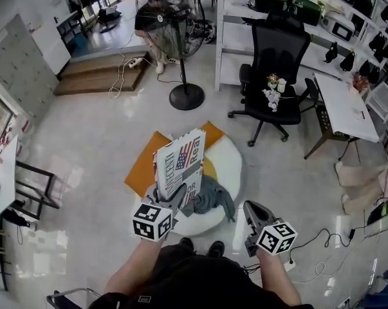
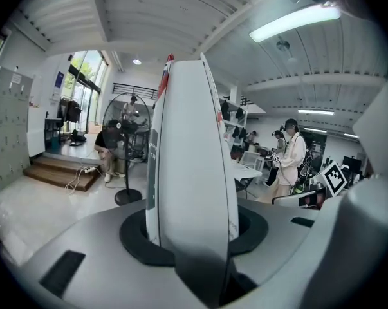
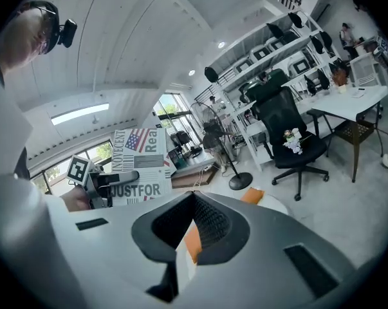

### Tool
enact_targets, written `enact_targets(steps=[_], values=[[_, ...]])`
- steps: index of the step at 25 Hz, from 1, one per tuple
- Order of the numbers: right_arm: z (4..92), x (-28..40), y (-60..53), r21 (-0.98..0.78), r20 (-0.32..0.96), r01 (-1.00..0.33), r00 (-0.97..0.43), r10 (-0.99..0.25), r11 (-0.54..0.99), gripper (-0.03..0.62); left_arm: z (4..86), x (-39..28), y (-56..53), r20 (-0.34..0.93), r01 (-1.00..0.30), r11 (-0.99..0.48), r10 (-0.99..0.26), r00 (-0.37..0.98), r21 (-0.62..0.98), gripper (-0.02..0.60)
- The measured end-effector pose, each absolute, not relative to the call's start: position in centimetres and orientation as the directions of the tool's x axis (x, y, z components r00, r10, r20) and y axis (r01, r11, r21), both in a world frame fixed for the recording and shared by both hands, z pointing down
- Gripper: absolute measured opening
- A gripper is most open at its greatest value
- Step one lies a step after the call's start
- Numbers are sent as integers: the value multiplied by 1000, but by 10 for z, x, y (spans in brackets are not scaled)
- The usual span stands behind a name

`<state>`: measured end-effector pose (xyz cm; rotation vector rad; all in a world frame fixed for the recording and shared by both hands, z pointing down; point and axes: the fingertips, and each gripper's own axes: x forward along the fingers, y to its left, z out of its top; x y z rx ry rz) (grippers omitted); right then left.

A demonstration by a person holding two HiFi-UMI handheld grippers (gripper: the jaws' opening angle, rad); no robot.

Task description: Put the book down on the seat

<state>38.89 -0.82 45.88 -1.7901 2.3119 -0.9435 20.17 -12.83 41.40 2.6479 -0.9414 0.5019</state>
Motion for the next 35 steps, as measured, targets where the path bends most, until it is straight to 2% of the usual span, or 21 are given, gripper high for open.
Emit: enact_targets(steps=[5, 14, 22, 35], values=[[465, 376, -39, -482, 323, -858, -363, -874, 178, 11, 428, 186, -147, 409, -678, -718, -577, 707, 159, 156], [450, 299, -99, -437, 340, -860, -429, -837, 264, 11, 430, 127, -187, 345, -677, -719, -602, 720, 158, 156], [473, 269, -121, -459, 397, -845, -472, -787, 275, 11, 469, 83, -203, 402, -737, -630, -626, 668, 244, 156], [553, 288, -176, -487, 477, -815, -548, -687, 313, 11, 547, 118, -241, 492, -773, -567, -606, 625, 284, 156]])
